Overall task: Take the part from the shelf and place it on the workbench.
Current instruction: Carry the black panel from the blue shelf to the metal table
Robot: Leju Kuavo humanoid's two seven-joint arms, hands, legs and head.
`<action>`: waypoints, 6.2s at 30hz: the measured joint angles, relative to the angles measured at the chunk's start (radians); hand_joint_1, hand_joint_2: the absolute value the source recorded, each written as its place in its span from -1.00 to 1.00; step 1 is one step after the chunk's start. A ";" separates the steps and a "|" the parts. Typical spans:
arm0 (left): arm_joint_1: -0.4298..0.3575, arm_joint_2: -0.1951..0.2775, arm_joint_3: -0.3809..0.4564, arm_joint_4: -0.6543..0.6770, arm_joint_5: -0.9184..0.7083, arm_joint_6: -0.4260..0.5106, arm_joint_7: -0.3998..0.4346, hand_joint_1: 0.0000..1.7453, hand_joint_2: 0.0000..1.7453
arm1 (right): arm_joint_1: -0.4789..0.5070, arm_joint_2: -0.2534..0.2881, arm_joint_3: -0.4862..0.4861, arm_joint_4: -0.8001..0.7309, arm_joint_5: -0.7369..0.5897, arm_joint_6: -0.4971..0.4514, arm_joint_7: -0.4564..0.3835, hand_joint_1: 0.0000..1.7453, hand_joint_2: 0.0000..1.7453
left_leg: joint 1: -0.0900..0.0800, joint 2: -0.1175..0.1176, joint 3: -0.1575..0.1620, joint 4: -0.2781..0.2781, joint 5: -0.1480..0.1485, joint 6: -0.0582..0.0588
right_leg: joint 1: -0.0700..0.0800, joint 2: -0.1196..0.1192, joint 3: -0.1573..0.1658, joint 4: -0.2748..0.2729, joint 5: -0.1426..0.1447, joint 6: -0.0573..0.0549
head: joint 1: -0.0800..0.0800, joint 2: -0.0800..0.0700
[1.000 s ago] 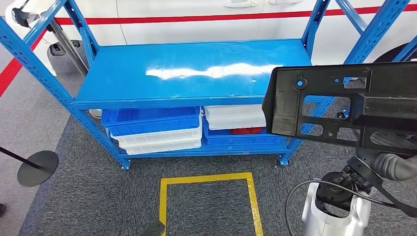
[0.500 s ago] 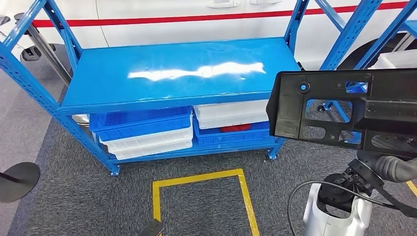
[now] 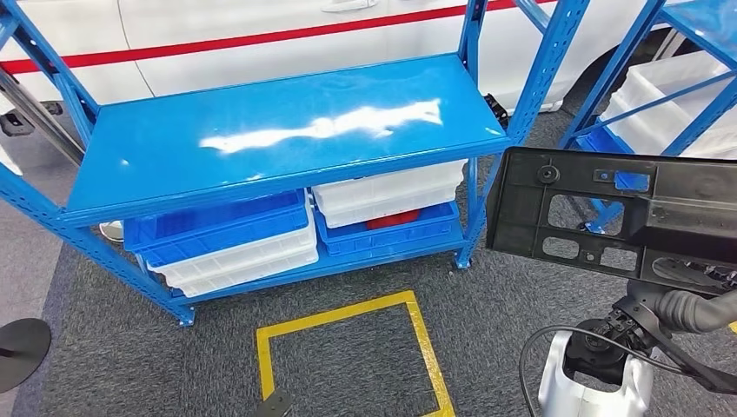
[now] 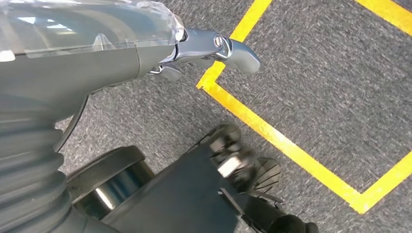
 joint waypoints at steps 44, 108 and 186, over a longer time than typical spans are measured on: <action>0.001 0.001 0.033 0.000 -0.008 -0.004 -0.014 -1.00 1.00 | 0.103 0.008 -0.092 0.013 -0.099 0.002 -0.001 1.00 -1.00 | 0.005 -0.031 0.093 -0.208 0.123 0.051 | 0.004 0.039 -0.043 0.061 -0.025 0.036 | 0.000 0.000; 0.004 -0.004 0.053 0.000 -0.038 0.017 -0.062 -1.00 1.00 | 0.153 0.015 -0.070 0.063 -0.078 0.033 0.022 1.00 -1.00 | 0.000 0.003 0.095 -0.201 0.114 0.056 | -0.002 0.008 -0.146 0.247 -0.100 0.048 | 0.000 0.000; 0.016 0.011 0.124 -0.003 -0.040 0.069 0.042 -1.00 1.00 | 0.359 0.060 -0.058 -0.104 -0.096 -0.065 0.015 1.00 -1.00 | 0.003 0.000 0.008 0.034 -0.032 -0.004 | 0.003 0.004 0.013 -0.010 -0.006 -0.003 | 0.000 0.000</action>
